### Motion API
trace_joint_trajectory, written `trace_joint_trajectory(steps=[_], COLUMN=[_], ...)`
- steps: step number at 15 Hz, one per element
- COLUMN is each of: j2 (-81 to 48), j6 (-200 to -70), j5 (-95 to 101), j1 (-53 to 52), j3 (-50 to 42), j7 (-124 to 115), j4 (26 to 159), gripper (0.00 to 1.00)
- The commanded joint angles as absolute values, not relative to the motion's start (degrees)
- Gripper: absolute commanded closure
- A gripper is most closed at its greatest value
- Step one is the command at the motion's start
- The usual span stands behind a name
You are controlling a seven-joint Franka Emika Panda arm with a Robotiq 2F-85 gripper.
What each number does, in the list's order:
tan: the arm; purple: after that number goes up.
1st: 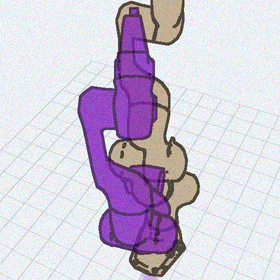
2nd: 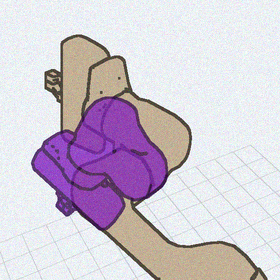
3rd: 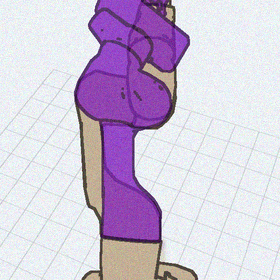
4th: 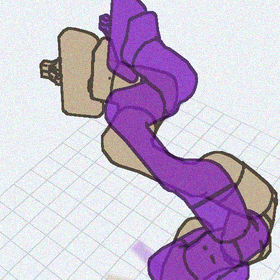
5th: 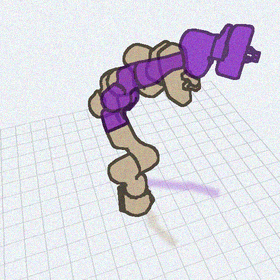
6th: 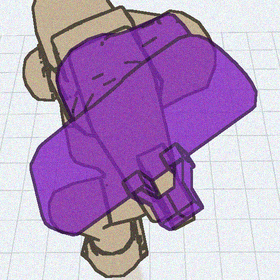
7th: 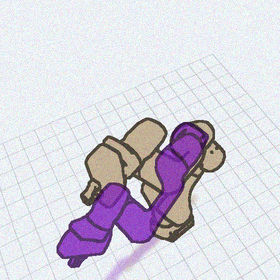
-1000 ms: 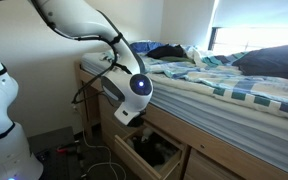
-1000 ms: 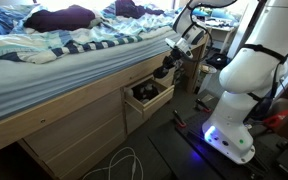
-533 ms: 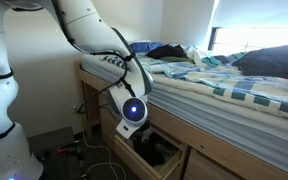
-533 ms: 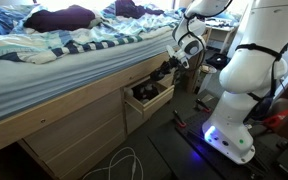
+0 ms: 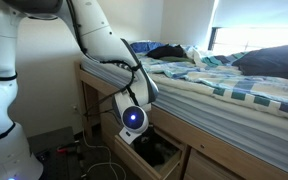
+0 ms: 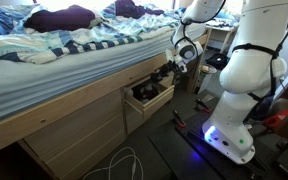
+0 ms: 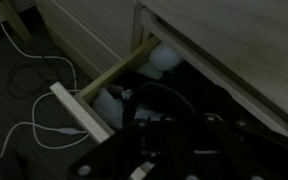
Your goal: Put the socks one at a time in the open drawer
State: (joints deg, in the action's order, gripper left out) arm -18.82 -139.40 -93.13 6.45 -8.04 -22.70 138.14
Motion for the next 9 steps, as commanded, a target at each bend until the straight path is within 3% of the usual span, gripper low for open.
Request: trace_joint_trajectory(steps=[1,9], j2=[-20.1,-25.5], j6=[-142.1,-141.1], j5=[-100.0,-108.8], j1=[5.7,4.3], j3=[-7.7,-7.1], j7=[-19.8,-15.3], j4=[136.6,132.7], gripper=[0.95,0.95])
